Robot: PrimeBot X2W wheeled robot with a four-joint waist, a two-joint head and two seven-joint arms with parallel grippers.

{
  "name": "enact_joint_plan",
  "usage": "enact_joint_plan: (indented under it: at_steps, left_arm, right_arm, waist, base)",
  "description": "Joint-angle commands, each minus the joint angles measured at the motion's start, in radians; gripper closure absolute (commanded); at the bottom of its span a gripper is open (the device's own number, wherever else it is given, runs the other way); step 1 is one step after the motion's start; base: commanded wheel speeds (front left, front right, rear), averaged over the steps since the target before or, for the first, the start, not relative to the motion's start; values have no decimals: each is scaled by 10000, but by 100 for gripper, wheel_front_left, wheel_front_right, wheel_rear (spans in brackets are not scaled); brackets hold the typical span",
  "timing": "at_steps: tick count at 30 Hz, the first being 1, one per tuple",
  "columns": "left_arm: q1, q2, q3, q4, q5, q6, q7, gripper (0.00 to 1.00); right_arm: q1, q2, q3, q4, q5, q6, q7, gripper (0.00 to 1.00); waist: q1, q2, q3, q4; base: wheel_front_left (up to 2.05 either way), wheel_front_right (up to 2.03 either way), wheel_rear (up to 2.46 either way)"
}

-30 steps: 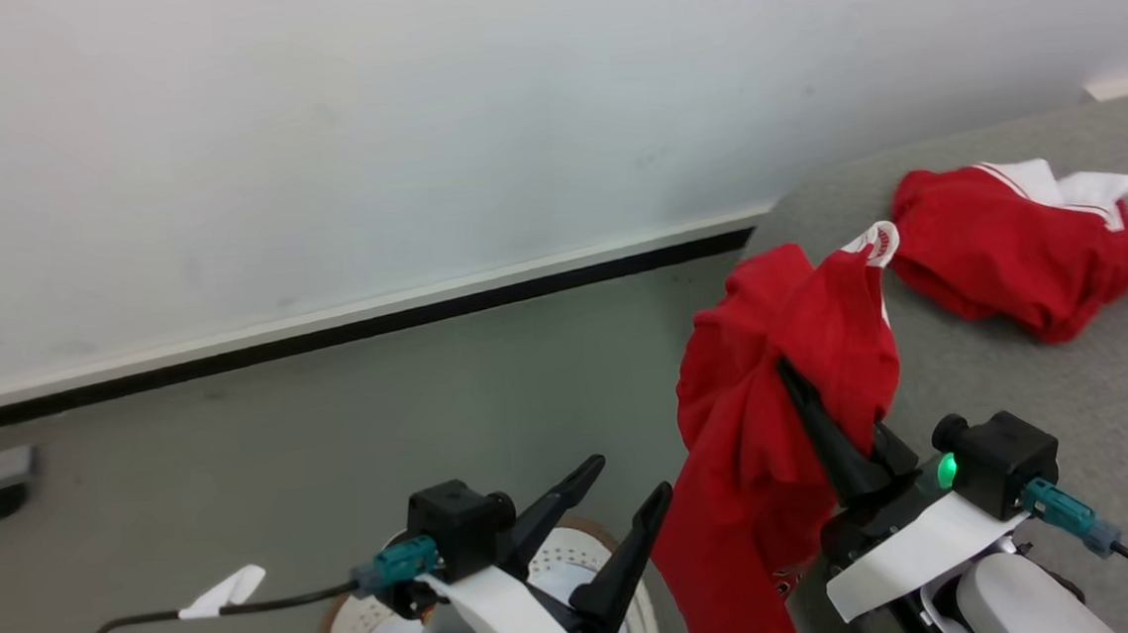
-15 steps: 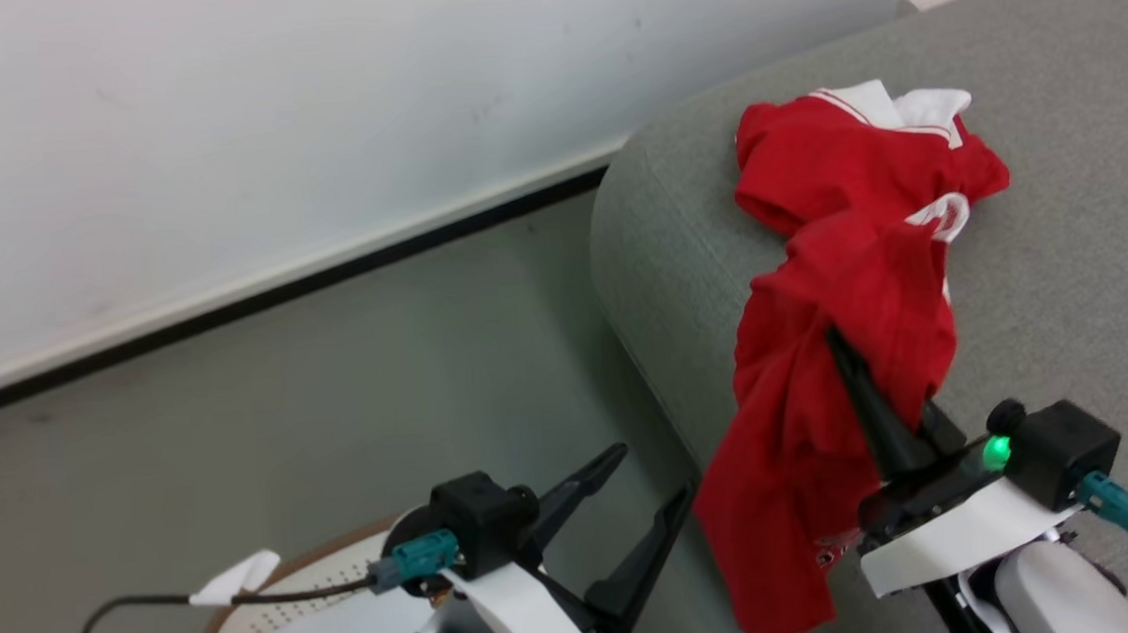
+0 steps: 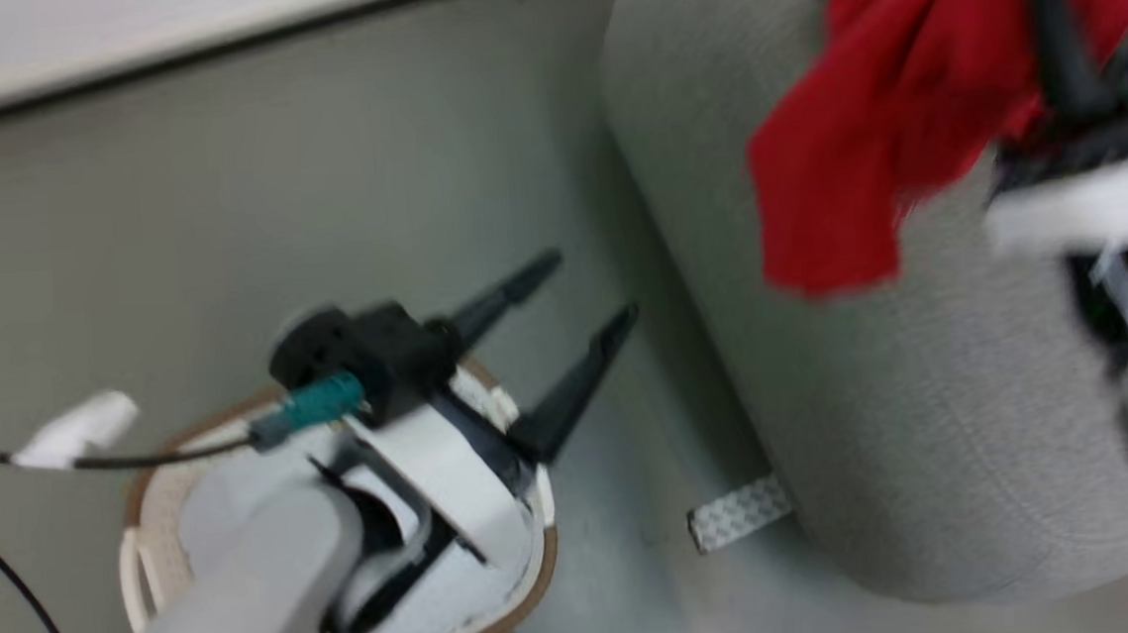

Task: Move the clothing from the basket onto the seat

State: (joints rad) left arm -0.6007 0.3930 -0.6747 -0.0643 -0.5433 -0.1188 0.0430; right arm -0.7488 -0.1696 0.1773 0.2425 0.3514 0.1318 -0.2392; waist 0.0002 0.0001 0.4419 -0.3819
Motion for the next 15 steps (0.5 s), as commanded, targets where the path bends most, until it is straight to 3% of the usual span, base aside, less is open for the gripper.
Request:
enact_joint_plan:
  at_steps: [1,8,12,15]
  left_arm:
    - [-363,172,134,-89,146,-26,-23,0]
    - [-1246,679,498,-446,252,-69,-215,0]
    - [-1125,879,521,-440,318,-75,-430,0]
    - [-920,864,572,-379,187,-2,-623,0]
  right_arm:
    - [-779,-211,-188,178,-69,-23,275,100]
    - [-3839,-1424,-2746,892,-681,-23,1415,100]
    - [-4466,-1761,-4235,1577,-1638,-23,1625,100]
    - [-4231,-1621,-5252,2098,-2083,-24,1424,100]
  waist:
    - [-2,-1,1365,542]
    - [-2,-1,2732,1368]
    - [-2,-1,3072,1721]
    - [-2,-1,3131,1821]
  base:
    - [0,0,0]
    - [0,0,0]
    - [0,0,0]
    - [0,0,0]
